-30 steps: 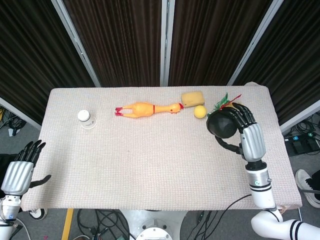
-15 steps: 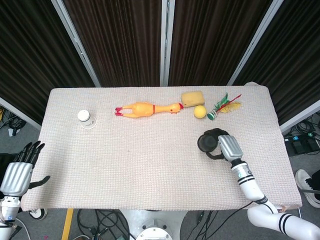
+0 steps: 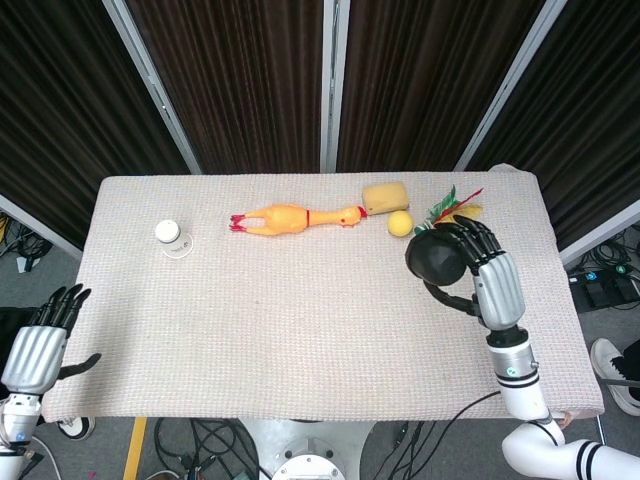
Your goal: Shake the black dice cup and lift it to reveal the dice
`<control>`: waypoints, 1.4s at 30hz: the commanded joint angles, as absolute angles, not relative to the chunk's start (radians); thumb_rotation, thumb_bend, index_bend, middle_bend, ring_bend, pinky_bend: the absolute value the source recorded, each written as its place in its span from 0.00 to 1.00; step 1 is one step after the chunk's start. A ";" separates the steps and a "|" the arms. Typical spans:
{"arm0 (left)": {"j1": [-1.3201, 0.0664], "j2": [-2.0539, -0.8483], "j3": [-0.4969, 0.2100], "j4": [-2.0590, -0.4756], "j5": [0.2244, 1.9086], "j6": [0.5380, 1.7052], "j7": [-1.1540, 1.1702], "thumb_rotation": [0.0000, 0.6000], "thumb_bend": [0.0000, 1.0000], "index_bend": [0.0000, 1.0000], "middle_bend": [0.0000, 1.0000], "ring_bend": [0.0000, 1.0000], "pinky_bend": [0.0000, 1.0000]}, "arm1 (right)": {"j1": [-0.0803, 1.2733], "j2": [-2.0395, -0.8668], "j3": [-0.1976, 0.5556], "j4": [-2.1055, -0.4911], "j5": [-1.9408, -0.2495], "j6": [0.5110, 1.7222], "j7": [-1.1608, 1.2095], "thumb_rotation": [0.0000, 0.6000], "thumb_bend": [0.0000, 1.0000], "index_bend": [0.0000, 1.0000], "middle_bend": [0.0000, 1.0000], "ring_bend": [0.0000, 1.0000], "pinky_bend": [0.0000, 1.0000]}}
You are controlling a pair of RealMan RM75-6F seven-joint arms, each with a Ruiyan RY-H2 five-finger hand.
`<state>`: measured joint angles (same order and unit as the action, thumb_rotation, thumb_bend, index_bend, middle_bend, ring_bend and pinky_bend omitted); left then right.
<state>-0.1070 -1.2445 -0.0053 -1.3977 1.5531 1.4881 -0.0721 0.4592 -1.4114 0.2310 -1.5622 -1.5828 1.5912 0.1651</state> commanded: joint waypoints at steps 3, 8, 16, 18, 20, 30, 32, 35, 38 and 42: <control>-0.105 -1.245 -0.003 -1.396 1.553 1.488 -0.076 1.00 0.13 0.04 0.03 0.00 0.18 | 0.512 -1.567 0.174 -1.203 -1.348 1.135 0.020 1.00 0.19 0.39 0.48 0.15 0.04; -0.099 -1.247 -0.003 -1.390 1.552 1.497 -0.084 1.00 0.13 0.04 0.03 0.00 0.18 | 0.543 -1.630 0.158 -1.103 -1.319 1.045 -0.002 1.00 0.20 0.39 0.48 0.15 0.01; -0.098 -1.247 -0.001 -1.384 1.557 1.499 -0.092 1.00 0.13 0.04 0.03 0.00 0.18 | 0.555 -1.605 0.169 -1.197 -1.335 1.056 0.000 1.00 0.20 0.39 0.48 0.15 0.01; -0.096 -1.247 -0.001 -1.381 1.556 1.499 -0.095 1.00 0.13 0.04 0.03 0.00 0.18 | 0.556 -1.585 0.148 -1.263 -1.372 1.057 0.020 1.00 0.20 0.39 0.48 0.15 0.01; -0.096 -1.248 -0.001 -1.376 1.553 1.496 -0.098 1.00 0.13 0.04 0.03 0.00 0.18 | 0.558 -1.560 0.115 -1.344 -1.434 1.069 0.026 1.00 0.20 0.39 0.48 0.15 0.01; -0.099 -1.257 0.003 -1.364 1.564 1.495 -0.106 1.00 0.13 0.04 0.03 0.00 0.18 | 0.514 -1.514 0.183 -1.270 -1.371 1.184 -0.089 1.00 0.19 0.39 0.48 0.15 0.00; -0.096 -1.256 0.003 -1.363 1.562 1.498 -0.110 1.00 0.13 0.04 0.03 0.00 0.18 | 0.500 -1.526 0.205 -1.204 -1.322 1.189 -0.087 1.00 0.19 0.39 0.48 0.15 0.00; -0.094 -1.256 0.003 -1.362 1.558 1.497 -0.111 1.00 0.13 0.04 0.03 0.00 0.18 | 0.500 -1.555 0.197 -1.193 -1.310 1.163 -0.049 1.00 0.19 0.39 0.48 0.15 0.00; -0.093 -1.256 0.005 -1.362 1.557 1.493 -0.107 1.00 0.13 0.04 0.03 0.00 0.18 | 0.525 -1.586 0.148 -1.247 -1.386 1.142 -0.035 1.00 0.19 0.39 0.48 0.15 0.00; -0.092 -1.252 0.004 -1.366 1.556 1.494 -0.105 1.00 0.13 0.04 0.03 0.00 0.18 | 0.546 -1.614 0.129 -1.321 -1.439 1.142 -0.017 1.00 0.19 0.39 0.48 0.15 0.00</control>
<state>-0.0924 -1.2516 0.0045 -1.3654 1.5560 1.4937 -0.1047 0.5291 -1.5845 0.1514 -1.2696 -1.3884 1.1479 -0.0335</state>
